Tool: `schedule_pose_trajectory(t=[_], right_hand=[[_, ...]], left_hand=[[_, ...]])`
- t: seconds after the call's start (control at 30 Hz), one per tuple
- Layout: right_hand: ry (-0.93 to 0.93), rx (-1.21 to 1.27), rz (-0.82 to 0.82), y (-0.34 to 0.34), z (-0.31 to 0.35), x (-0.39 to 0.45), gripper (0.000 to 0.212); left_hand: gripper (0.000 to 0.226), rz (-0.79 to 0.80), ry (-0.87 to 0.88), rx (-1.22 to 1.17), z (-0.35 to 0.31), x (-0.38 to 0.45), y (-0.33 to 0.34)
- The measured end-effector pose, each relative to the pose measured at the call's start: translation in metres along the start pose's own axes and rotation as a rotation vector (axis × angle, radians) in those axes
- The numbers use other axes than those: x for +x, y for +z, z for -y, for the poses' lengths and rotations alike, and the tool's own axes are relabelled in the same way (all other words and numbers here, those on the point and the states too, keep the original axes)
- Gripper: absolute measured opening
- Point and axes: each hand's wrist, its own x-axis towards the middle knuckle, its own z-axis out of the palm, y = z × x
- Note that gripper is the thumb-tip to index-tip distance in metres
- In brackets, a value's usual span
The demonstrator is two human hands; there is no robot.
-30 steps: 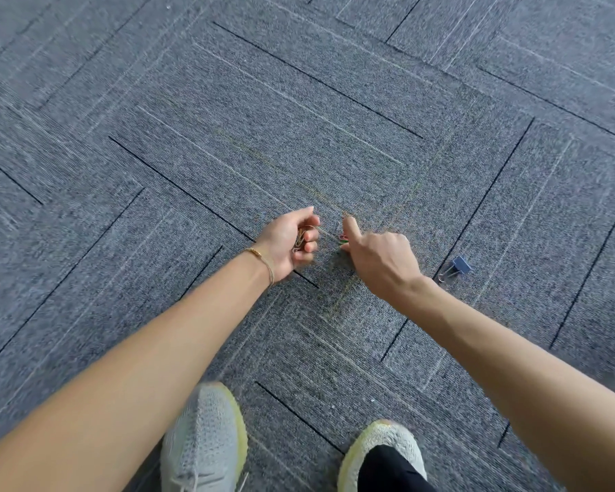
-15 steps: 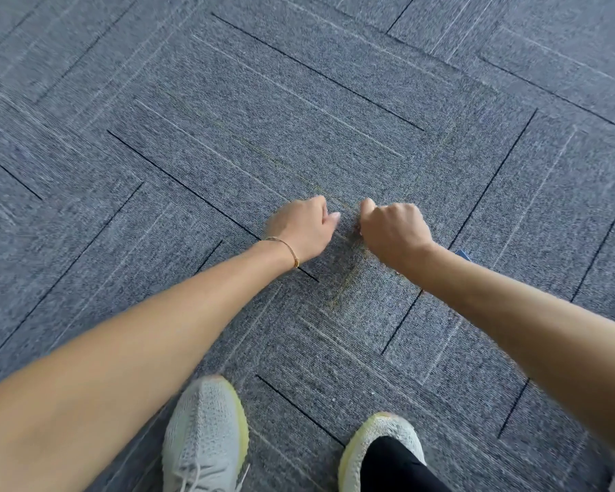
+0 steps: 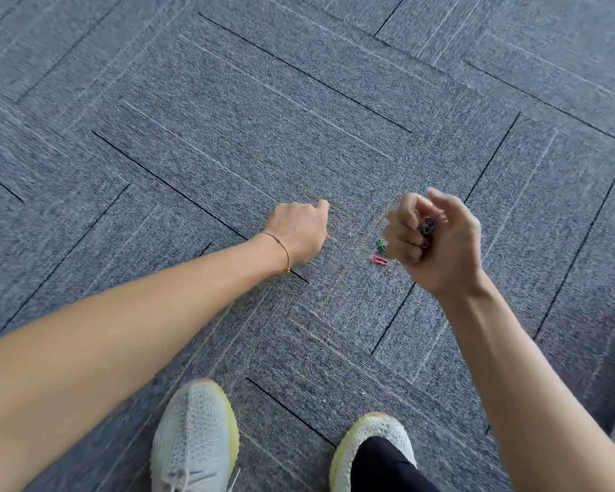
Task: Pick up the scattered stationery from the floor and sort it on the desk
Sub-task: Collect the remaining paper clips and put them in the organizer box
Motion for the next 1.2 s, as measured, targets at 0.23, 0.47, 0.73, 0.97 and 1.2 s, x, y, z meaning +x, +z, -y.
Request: schedule_pose_trajectory(t=[0.23,0.47,0.73,0.97,1.2], right_hand=[[0.007,-0.193,-0.141,-0.034,0.007,-0.008,0.016],[0.082,-1.645,-0.283,-0.035,0.006,0.006,0.051],[-0.009,-2.421,-0.04,-0.021,-0.014,0.013,0.026],[-0.007,-2.62,0.04,-0.027,-0.011,0.012,0.018],[0.229,-1.695,-0.296,-0.048,0.009,0.015,0.026]], left_hand=[[0.026,0.302,-0.193,-1.81,-0.011,-0.014,-0.019],[0.032,0.413,-0.098,-2.163,-0.024,-0.015,-0.029],[0.039,0.228,-0.428,-1.931,-0.027,-0.019,-0.014],[0.034,0.248,-0.46,-1.726,-0.039,-0.02,-0.002],[0.042,0.21,-0.36,-1.305,-0.053,-0.015,0.001]])
